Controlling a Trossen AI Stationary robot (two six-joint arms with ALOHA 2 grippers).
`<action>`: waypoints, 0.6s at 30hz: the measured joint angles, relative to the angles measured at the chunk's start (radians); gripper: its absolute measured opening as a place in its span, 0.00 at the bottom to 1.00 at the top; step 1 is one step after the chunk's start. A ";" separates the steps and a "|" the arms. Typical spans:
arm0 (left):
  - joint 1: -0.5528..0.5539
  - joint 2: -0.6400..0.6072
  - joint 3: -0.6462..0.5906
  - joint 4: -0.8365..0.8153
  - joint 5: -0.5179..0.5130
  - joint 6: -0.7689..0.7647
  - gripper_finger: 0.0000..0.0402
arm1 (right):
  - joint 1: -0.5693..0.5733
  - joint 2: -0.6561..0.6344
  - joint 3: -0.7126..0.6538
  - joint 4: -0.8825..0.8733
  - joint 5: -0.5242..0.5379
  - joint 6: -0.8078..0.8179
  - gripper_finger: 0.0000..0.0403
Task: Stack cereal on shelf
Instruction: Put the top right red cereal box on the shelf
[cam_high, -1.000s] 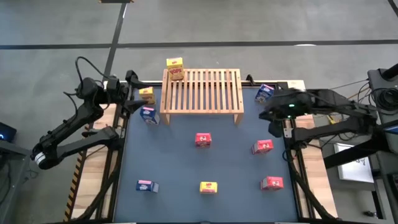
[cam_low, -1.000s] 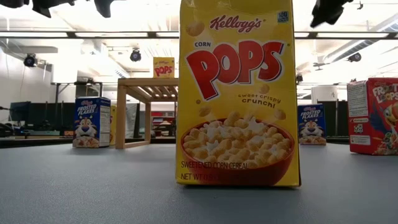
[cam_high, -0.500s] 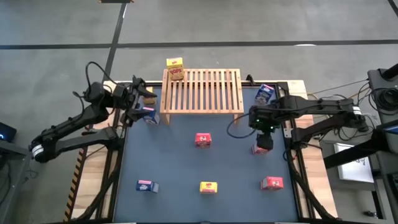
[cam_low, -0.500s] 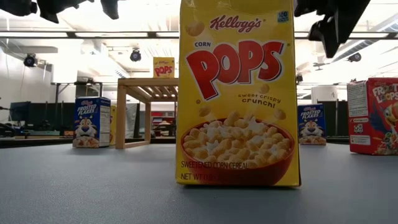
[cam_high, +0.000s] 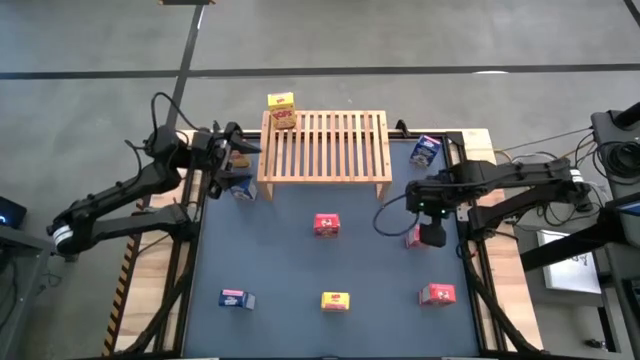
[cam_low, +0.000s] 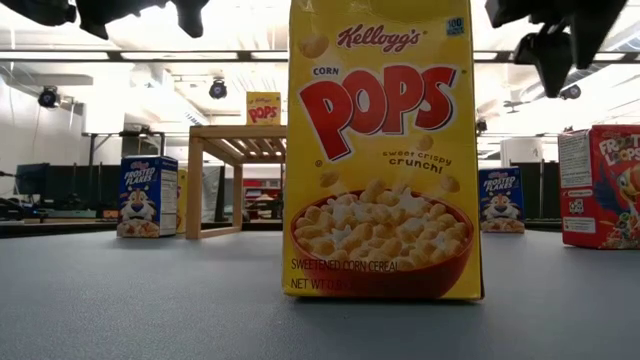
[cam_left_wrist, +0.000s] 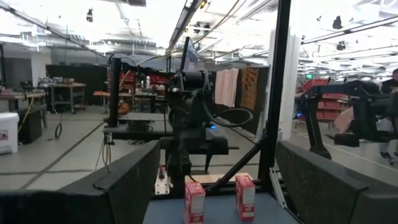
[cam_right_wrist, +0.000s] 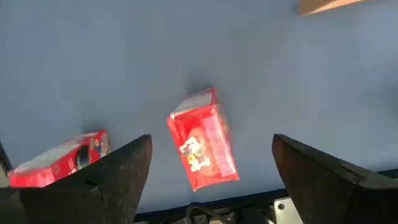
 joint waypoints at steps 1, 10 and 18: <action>0.000 0.007 0.002 0.000 0.000 -0.001 0.76 | 0.009 -0.004 -0.013 0.001 0.000 -0.001 0.80; -0.001 0.042 0.004 0.000 0.000 -0.001 0.76 | 0.073 -0.001 -0.134 0.037 0.021 -0.049 0.80; -0.002 0.036 0.008 0.001 0.001 -0.003 0.76 | 0.073 -0.004 -0.208 0.061 0.046 -0.044 0.80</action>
